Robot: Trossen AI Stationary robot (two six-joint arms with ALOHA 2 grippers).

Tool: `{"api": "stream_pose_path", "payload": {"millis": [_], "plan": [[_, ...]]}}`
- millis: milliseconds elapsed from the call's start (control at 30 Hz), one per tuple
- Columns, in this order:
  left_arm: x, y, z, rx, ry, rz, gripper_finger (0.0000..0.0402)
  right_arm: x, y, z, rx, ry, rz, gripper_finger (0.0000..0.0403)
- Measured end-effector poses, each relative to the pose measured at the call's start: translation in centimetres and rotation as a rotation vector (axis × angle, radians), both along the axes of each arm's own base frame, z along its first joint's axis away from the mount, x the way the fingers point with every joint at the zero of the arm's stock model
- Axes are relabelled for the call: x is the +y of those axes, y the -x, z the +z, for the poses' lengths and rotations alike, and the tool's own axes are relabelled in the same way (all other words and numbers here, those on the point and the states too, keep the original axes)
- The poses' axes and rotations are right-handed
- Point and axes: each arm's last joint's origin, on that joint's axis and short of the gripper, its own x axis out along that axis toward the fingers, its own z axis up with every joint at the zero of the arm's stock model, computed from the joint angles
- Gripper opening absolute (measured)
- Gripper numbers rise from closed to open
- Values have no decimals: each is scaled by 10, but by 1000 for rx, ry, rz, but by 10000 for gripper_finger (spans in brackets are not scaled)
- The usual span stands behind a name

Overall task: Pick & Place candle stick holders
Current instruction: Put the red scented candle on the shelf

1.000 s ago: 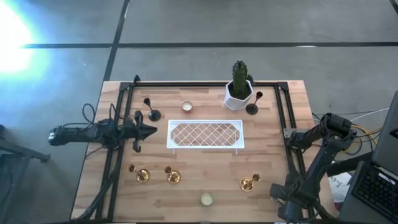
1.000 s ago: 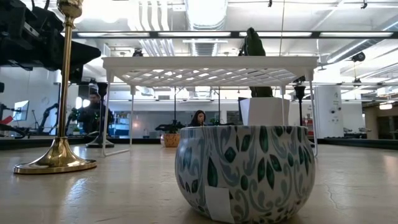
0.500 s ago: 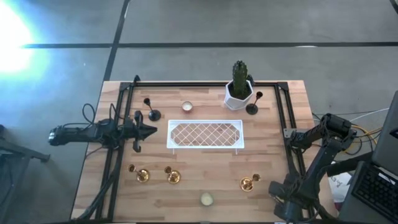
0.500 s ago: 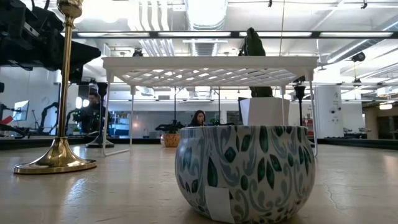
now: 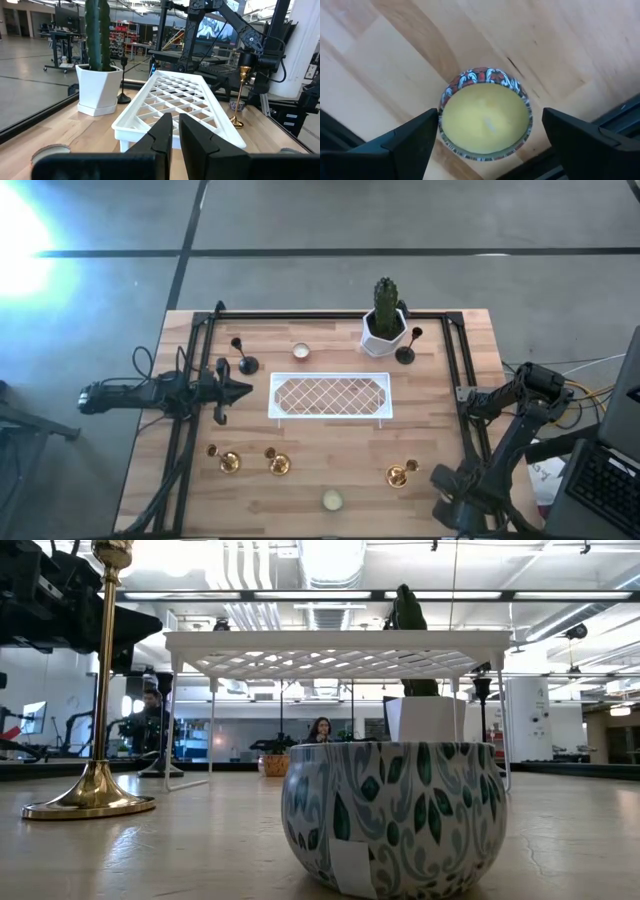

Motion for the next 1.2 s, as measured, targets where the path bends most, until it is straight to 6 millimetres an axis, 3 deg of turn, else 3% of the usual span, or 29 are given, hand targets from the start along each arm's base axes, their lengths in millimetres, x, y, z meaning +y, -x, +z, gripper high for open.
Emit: {"api": "stream_pose_path", "payload": {"millis": [533, 1200], "plan": [[0, 0, 0, 0, 0, -1, 37, -5, 2, -12, 0, 2, -42, 359], [0, 0, 0, 0, 0, -1, 37, -10, 9, -25, 40, -39, 149, 359]]}}
